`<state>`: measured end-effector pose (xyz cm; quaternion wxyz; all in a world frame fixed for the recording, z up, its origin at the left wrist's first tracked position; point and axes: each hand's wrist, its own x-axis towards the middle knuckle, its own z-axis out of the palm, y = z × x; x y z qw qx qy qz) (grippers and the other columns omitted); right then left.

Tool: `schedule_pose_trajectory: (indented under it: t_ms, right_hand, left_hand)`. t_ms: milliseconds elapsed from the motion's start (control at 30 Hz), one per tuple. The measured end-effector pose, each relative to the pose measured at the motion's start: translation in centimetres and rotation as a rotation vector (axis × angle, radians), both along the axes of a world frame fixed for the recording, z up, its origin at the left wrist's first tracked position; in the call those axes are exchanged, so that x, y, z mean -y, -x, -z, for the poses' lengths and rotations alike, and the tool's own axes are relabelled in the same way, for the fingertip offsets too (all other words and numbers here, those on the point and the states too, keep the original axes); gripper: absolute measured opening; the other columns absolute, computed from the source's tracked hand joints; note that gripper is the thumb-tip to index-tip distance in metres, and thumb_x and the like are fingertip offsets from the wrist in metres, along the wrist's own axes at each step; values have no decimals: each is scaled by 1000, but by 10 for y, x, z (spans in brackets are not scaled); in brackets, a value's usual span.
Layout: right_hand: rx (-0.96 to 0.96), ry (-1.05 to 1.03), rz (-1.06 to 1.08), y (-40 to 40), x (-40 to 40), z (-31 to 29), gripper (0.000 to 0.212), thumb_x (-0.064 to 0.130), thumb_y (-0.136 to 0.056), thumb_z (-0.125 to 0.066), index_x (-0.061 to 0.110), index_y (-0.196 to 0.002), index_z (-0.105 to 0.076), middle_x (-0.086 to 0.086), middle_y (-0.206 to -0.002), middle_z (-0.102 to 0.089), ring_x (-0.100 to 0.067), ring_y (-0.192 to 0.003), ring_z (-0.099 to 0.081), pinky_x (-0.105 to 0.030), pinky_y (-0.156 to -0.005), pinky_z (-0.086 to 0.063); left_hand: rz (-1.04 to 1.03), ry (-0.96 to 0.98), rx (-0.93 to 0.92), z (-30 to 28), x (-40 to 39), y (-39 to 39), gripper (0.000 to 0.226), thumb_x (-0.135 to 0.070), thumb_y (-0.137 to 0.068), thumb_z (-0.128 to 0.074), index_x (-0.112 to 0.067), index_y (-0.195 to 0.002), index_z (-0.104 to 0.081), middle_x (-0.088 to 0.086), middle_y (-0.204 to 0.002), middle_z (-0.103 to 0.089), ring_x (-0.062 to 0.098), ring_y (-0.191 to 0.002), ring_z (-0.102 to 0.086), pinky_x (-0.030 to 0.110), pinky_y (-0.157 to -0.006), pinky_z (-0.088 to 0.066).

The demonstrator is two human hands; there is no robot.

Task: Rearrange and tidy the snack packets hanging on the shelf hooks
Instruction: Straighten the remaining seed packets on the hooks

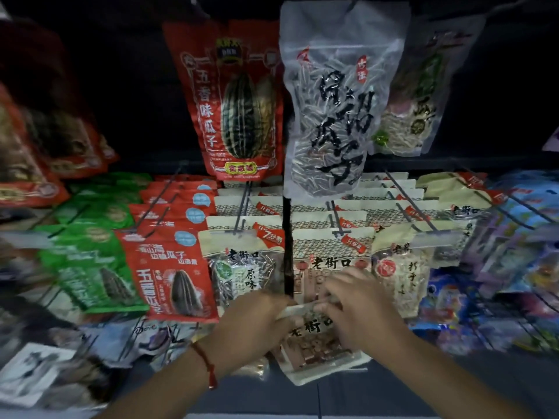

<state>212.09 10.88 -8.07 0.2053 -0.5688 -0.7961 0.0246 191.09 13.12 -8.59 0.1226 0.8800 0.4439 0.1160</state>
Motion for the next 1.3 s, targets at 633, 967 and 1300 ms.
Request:
schedule_pose_trajectory:
  t_ms: [633, 967, 1300]
  right_hand:
    - [-110, 181, 145, 116, -132, -14, 35, 12, -85, -67, 27, -117, -67, 5, -112, -63, -18, -104, -57, -35, -95, -47]
    - [-332, 200, 198, 132, -106, -6, 29, 26, -95, -62, 33, -122, -64, 11, -93, -70, -14, -51, -60, -30, -42, -50]
    - [-237, 155, 88, 100, -13, -11, 19, 35, -94, -59, 27, -107, -70, 15, -87, -65, 2, -79, -58, -26, -70, -52]
  left_hand:
    - [11, -97, -114, 27, 13, 175, 54, -58, -93, -21, -29, -111, -64, -10, -98, -69, 12, -84, -64, 27, -63, -44]
    - [-42, -198, -11, 23, 10, 195, 51, -61, -94, -19, -32, -90, -61, -15, -76, -59, 0, -62, -48, 10, -50, -25]
    - [56, -261, 157, 3, 3, 199, 34, -40, -94, -43, -33, -109, -72, -22, -90, -72, -6, -73, -63, -5, -69, -29]
